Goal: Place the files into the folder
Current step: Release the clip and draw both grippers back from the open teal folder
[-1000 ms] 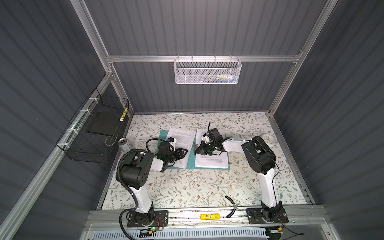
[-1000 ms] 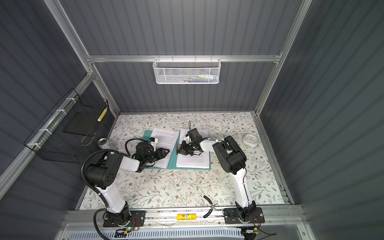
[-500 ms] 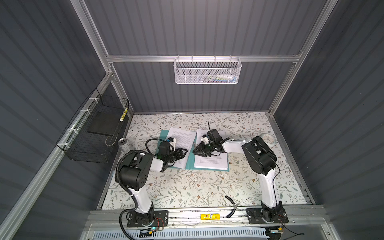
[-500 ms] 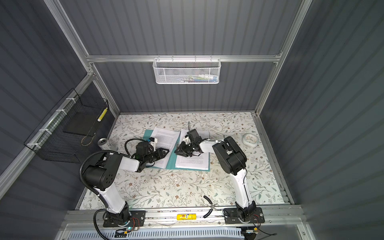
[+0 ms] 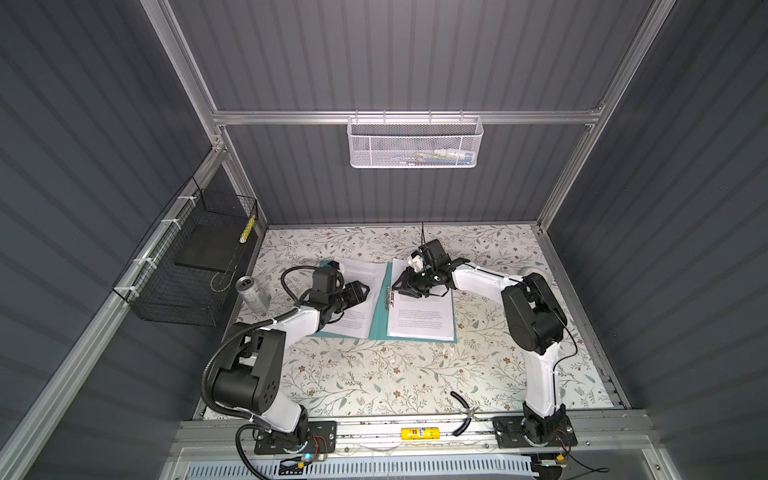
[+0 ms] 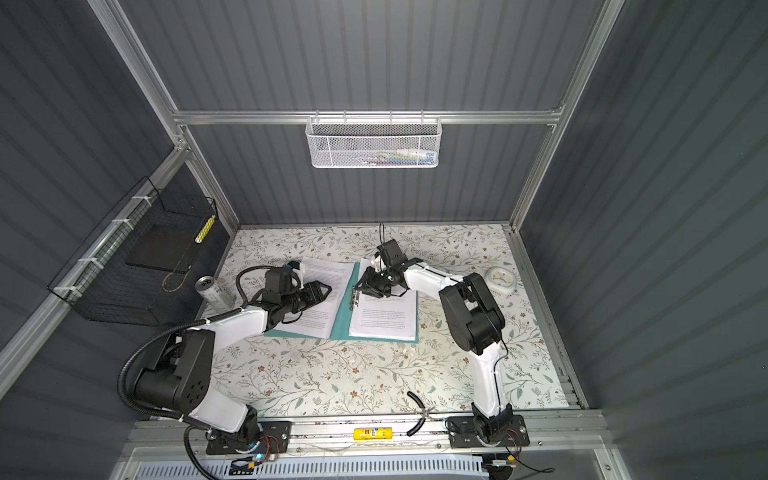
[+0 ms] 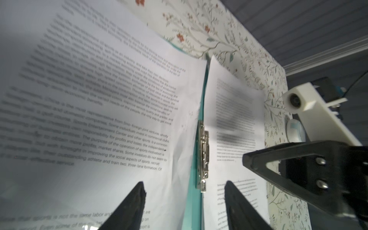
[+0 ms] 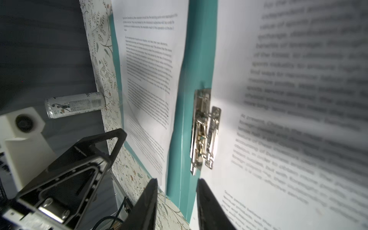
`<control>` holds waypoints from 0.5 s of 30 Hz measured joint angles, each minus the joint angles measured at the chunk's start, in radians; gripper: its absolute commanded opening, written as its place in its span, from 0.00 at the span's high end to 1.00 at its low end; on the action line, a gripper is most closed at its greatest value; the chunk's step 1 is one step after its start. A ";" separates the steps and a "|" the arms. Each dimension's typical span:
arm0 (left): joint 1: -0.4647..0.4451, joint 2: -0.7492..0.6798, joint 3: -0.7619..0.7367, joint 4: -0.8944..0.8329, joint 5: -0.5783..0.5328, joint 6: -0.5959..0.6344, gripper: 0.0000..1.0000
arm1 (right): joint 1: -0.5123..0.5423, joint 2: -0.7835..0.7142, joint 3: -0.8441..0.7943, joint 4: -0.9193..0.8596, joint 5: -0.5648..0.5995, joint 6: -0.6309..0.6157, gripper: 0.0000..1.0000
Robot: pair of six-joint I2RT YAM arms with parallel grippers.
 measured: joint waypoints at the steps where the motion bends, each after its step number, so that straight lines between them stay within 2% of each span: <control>1: 0.001 -0.021 0.011 -0.014 -0.012 0.002 0.32 | 0.000 0.022 0.037 -0.007 -0.002 -0.005 0.66; 8: 0.018 -0.109 0.066 -0.107 -0.064 0.019 0.32 | 0.000 0.210 0.291 -0.111 0.000 -0.049 0.66; 15: 0.031 -0.123 0.060 -0.159 -0.082 0.022 0.33 | 0.000 0.290 0.364 -0.181 0.002 -0.064 0.65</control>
